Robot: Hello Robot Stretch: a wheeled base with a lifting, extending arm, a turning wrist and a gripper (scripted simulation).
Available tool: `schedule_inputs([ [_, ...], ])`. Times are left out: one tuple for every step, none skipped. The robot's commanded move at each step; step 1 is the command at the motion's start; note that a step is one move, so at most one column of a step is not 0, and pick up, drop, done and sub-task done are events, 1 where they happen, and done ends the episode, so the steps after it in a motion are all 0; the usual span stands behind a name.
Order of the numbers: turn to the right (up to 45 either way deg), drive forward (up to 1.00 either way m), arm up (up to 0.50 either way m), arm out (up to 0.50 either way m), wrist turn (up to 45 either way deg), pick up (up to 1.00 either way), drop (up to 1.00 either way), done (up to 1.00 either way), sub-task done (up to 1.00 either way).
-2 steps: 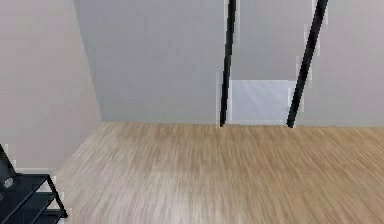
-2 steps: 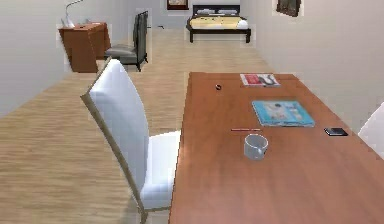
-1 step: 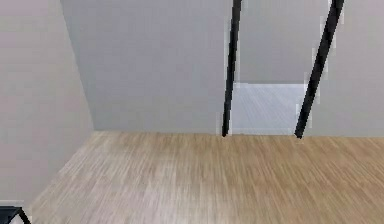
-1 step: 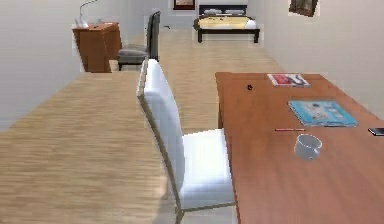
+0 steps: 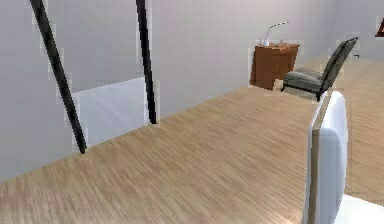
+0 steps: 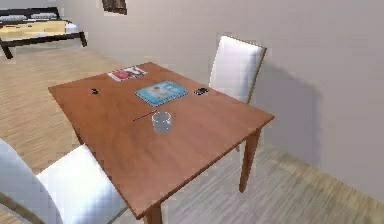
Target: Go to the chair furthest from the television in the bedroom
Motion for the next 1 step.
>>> schedule_inputs([
  [0.0, 0.95, 0.00, 0.00, 0.0, 0.00, 0.00, 0.00, 0.00],
])
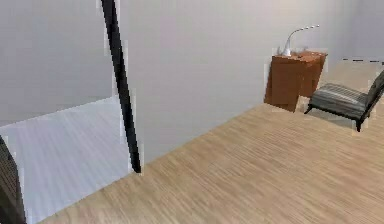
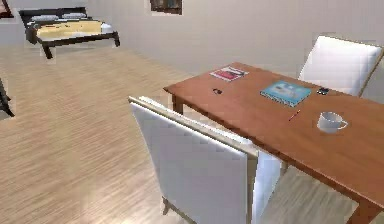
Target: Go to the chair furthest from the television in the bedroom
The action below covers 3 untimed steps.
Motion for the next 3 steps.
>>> schedule_inputs([
  [39.0, 0.00, 0.00, 0.00, 0.0, 0.00, 0.00, 0.00, 0.00],
  [0.0, 0.95, 0.00, 0.00, 0.0, 0.00, 0.00, 0.00, 0.00],
  [9.0, 0.00, 0.00, 0.00, 0.0, 0.00, 0.00, 0.00, 0.00],
])
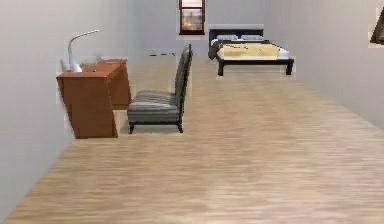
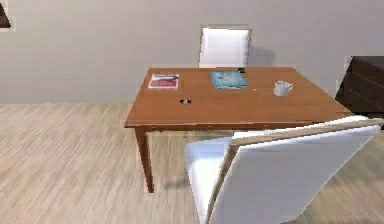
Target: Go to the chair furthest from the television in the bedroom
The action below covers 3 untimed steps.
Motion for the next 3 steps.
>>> schedule_inputs([
  [0.0, 1.00, 0.00, 0.00, 0.0, 0.00, 0.00, 0.00, 0.00],
  [6.0, 0.00, 0.00, 0.00, 0.0, 0.00, 0.00, 0.00, 0.00],
  [0.0, 0.55, 0.00, 0.00, 0.0, 0.00, 0.00, 0.00, 0.00],
])
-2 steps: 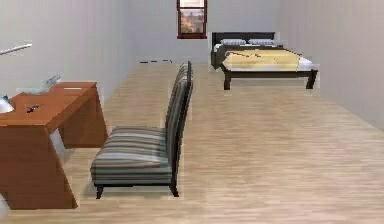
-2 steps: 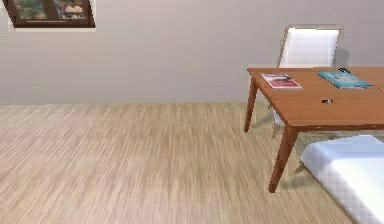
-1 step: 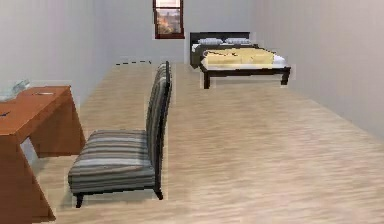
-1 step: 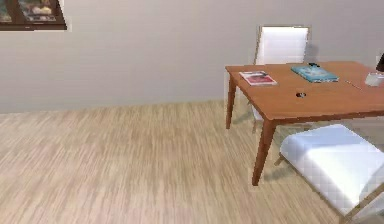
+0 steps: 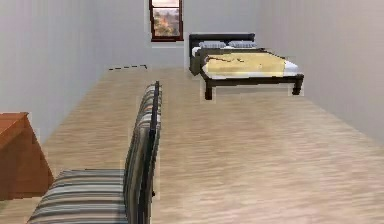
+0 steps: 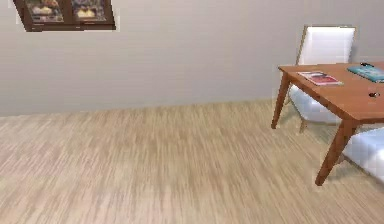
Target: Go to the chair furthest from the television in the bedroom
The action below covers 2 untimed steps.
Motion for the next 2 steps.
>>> schedule_inputs([
  [-30.0, 0.00, 0.00, 0.00, 0.0, 0.00, 0.00, 0.00, 0.00],
  [0.0, 0.00, 0.00, 0.00, 0.0, 0.00, 0.00, 1.00, 0.00],
])
